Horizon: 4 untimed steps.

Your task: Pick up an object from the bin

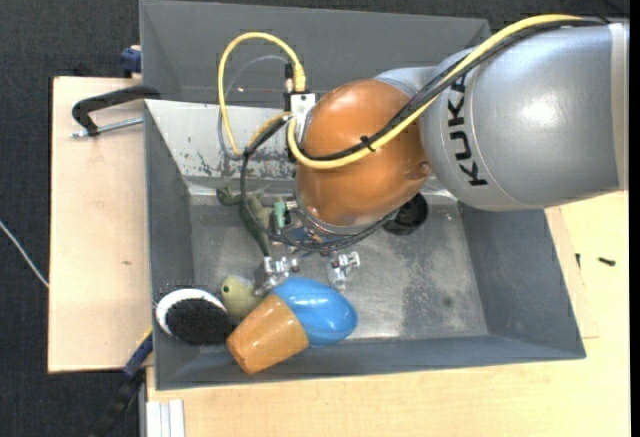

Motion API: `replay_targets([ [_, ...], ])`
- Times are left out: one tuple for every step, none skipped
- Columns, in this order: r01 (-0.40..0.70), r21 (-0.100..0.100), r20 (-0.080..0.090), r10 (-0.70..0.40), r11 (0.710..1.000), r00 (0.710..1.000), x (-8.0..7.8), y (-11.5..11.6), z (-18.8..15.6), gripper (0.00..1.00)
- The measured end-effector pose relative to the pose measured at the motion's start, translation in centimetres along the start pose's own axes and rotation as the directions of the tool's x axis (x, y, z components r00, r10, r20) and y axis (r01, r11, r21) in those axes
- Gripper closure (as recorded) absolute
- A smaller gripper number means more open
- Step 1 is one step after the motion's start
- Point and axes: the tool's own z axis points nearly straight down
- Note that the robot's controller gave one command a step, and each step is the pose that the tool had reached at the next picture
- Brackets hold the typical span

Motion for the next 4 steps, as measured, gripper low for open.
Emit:
replay_targets([
  [0.176, 0.002, 0.004, -0.176, 0.984, 0.984, 0.4, -0.5, 6.4, 0.00],
  [0.178, 0.010, 0.012, -0.178, 0.984, 0.984, 0.0, -0.7, 6.1, 1.00],
  [0.140, 0.002, 0.004, -0.140, 0.990, 0.990, 0.2, -0.8, 5.1, 1.00],
  [-0.004, -0.008, -0.003, 0.004, 1.000, 1.000, 2.8, 1.1, 3.1, 1.00],
])
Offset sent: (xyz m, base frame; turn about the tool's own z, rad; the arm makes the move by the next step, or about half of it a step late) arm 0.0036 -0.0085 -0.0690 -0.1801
